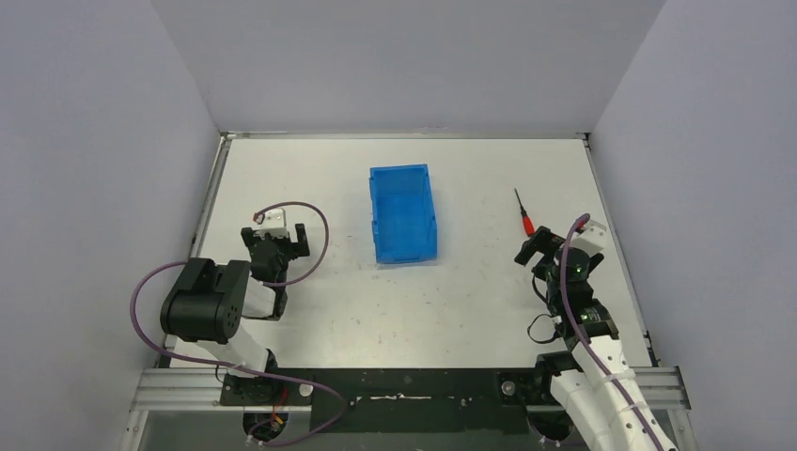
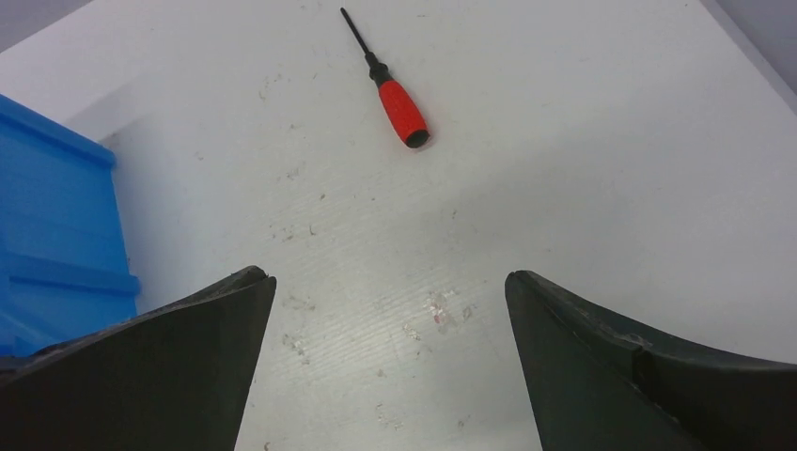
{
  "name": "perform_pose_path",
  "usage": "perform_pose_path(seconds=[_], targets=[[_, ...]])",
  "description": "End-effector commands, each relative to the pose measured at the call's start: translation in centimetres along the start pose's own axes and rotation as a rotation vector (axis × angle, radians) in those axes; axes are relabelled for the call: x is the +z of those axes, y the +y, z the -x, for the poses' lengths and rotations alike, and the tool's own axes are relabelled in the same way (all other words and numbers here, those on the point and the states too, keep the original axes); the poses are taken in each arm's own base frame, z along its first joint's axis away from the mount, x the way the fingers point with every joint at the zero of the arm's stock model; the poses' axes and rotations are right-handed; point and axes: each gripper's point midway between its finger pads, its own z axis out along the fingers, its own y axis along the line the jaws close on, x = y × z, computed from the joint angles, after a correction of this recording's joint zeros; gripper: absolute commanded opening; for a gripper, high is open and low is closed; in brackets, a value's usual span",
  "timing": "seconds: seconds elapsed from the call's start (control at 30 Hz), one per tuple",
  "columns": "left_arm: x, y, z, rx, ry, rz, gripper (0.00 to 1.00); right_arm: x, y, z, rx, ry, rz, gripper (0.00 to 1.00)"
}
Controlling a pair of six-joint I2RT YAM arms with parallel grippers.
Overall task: Put the screwdriver in the bin
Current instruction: Pick up the screwdriver from the center of the board.
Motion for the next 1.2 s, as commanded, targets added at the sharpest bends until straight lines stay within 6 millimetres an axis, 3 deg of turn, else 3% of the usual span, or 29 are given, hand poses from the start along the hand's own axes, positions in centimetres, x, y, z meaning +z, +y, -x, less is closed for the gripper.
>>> perform_pose_path(seconds=[0.0, 0.53, 0.8, 0.97, 1.17], targets=[[0.3, -0.1, 1.7, -0.023, -0.052, -0.004, 0.97, -0.3, -0.5, 1.3, 0.019, -0.041, -0.038, 1.00], [0.3, 0.0, 1.6, -0.022, -0.051, -0.003, 0.97, -0.1, -0.6, 1.0, 0.011, -0.027, -0.045, 1.00], [0.2, 0.0, 1.6, -0.022, -0.051, -0.003, 0.97, 1.4, -0.2, 1.3, -0.038, 0.008, -0.068, 1.00], [0.3, 0.0, 1.6, -0.022, -0.051, -0.004, 0.97, 3.5, 0.2, 3.1, -0.128, 0.080, -0.148, 1.00], [0.3, 0.0, 1.6, -0.021, -0.051, -0.004, 0.97, 7.5, 1.8, 7.5, -0.234, 0.177, -0.149, 1.00]])
